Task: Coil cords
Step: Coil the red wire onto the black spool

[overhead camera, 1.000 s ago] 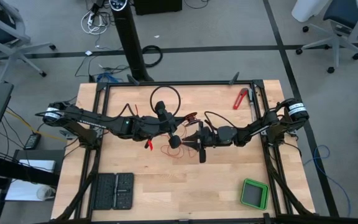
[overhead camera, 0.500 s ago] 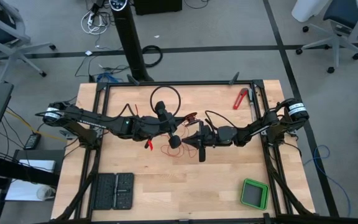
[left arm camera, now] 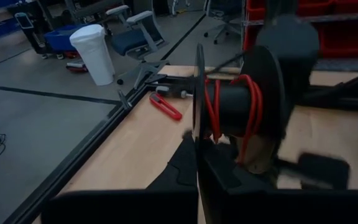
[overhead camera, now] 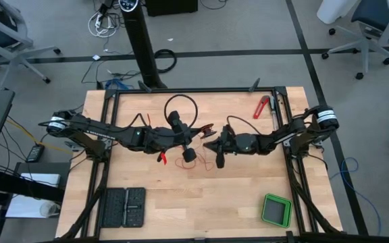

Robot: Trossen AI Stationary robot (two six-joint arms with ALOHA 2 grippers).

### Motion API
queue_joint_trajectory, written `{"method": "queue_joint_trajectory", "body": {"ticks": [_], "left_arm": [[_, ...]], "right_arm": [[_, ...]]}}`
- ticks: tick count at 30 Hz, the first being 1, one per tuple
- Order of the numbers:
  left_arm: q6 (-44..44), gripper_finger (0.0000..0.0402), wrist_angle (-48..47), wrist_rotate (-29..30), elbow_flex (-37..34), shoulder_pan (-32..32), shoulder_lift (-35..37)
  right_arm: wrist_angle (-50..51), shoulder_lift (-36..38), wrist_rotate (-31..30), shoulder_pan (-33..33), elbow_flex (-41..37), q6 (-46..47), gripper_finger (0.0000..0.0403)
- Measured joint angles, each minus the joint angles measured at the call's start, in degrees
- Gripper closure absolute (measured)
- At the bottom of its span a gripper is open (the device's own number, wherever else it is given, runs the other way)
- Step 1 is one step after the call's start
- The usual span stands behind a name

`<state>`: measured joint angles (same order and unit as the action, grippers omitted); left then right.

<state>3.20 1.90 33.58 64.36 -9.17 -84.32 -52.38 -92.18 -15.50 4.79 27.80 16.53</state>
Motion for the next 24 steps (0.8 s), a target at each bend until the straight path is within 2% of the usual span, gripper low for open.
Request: {"method": "queue_joint_trajectory", "body": {"ticks": [4, 7, 10, 16, 21, 24], "left_arm": [[-1.3, 0.04, -2.1, -0.2, 0.0, 0.0, 0.0], [-3.5, 0.04, -3.9, -2.8, 0.0, 0.0, 0.0], [-4.4, 0.04, -7.0, -2.9, 0.0, 0.1, 0.0], [-6.1, 0.04, -11.5, 4.3, 0.0, 0.2, 0.0], [-6.1, 0.04, -12.1, 9.0, 0.0, 0.2, 0.0], [-6.0, 0.04, -11.9, 9.5, 0.0, 0.2, 0.0]], "right_arm": [[0.1, 5.5, -1.1, -1.4, -3.4, 0.0, 0.0403], [0.3, 10.5, -1.7, -1.6, -5.0, -1.5, 0.0403], [3.9, 16.0, -3.4, -1.6, -5.8, -3.6, 0.0403], [16.5, 25.6, -4.0, -0.7, -4.5, -4.6, 0.0403], [17.1, 28.4, -3.9, 1.9, -1.8, -6.7, 0.0403], [17.0, 27.8, -3.8, 3.4, 1.0, -8.1, 0.0403]]}}
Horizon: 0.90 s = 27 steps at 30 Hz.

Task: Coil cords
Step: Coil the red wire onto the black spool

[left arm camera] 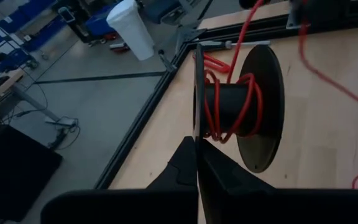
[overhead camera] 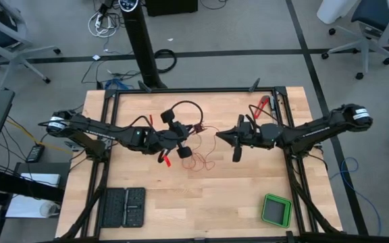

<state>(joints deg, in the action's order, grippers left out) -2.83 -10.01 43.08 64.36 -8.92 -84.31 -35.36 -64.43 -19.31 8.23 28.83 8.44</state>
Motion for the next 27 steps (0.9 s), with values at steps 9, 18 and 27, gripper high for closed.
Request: {"method": "queue_joint_trajectory", "body": {"ticks": [9, 18, 27], "left_arm": [[0.3, 0.04, 3.2, -0.9, 0.0, 0.0, 0.0], [3.3, 0.04, 6.2, -3.8, 0.0, 0.0, 0.0], [10.5, 0.04, 9.9, -6.1, 0.0, 0.1, 0.0]], "right_arm": [[1.0, -8.5, 0.1, 2.9, 11.4, -8.1, 0.0403], [9.3, -18.3, -6.1, 2.9, 22.2, -14.9, 0.0403], [12.6, -20.8, -18.2, 5.3, 22.8, -19.7, 0.0403]]}}
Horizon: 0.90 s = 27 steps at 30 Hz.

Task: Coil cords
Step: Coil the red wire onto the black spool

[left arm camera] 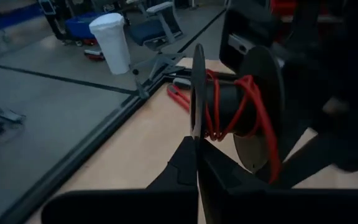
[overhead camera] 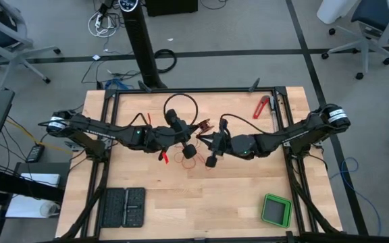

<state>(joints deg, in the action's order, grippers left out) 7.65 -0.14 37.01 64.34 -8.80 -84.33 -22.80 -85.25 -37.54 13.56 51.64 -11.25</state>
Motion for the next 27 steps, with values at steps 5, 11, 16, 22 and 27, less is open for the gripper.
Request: {"method": "queue_joint_trajectory", "body": {"ticks": [5, 11, 16, 22, 27], "left_arm": [[3.8, 0.04, 1.0, -0.6, 0.0, -0.1, 0.0], [5.4, 0.04, 2.3, -0.5, 0.0, -0.1, 0.0], [4.6, 0.04, 2.0, -0.5, 0.0, -0.1, 0.0], [3.3, 0.04, 2.4, -1.4, 0.0, 0.2, 0.0], [1.5, 0.04, 3.3, -2.4, 0.0, 0.2, 0.0]], "right_arm": [[7.0, 0.2, -4.2, 1.3, 0.0, -2.6, 0.0396], [17.2, 0.5, -7.7, 1.4, 0.0, 3.9, 0.0363], [25.2, 0.7, -6.3, 2.3, -0.2, 12.3, 0.0337], [20.9, 0.7, -3.7, 2.9, -4.0, 17.2, 0.0328], [8.4, 0.7, 3.3, 2.1, -10.5, 19.2, 0.0329]]}}
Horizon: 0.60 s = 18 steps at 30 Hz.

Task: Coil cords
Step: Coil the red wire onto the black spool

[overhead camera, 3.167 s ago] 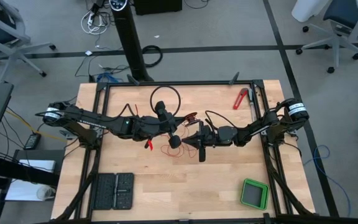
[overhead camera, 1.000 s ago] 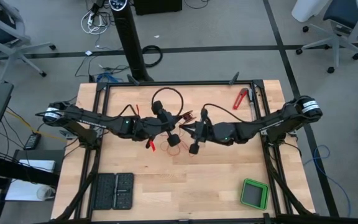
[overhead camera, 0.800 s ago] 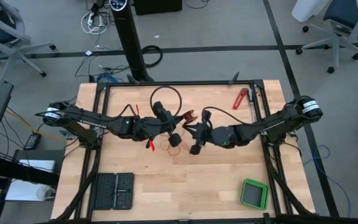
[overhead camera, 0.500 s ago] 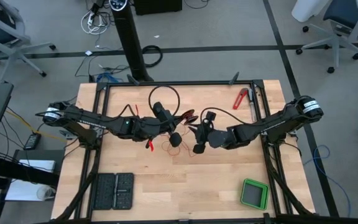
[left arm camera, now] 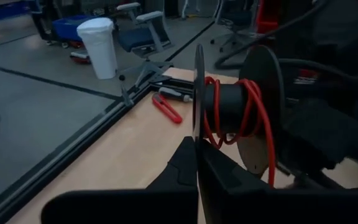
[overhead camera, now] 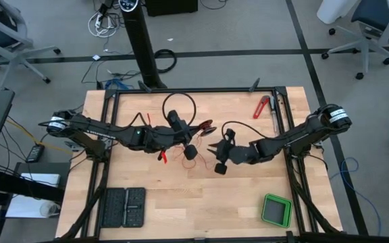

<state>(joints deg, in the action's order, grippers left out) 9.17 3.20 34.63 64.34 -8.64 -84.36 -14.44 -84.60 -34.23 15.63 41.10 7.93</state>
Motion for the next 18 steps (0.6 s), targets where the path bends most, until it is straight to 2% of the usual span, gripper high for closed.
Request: {"method": "queue_joint_trajectory", "body": {"ticks": [4, 8, 14, 18], "left_arm": [[-1.3, 0.04, 0.4, -0.9, 0.0, 0.0, 0.0], [-2.3, 0.04, 1.5, -0.9, 0.0, 0.0, 0.0], [-7.8, 0.04, 4.4, -5.3, 0.0, 0.0, 0.0], [-10.6, 0.04, 6.9, -6.3, 0.0, -0.1, -0.7]], "right_arm": [[-17.6, -0.5, 7.9, -1.2, -6.4, 0.2, 0.0328], [-32.2, -2.1, 11.2, -2.8, -11.4, 1.4, 0.0329], [-45.6, -7.4, 18.8, -4.4, -12.0, 2.5, 0.0325], [-50.5, -11.1, 19.3, -4.5, -10.2, -0.5, 0.0321]]}}
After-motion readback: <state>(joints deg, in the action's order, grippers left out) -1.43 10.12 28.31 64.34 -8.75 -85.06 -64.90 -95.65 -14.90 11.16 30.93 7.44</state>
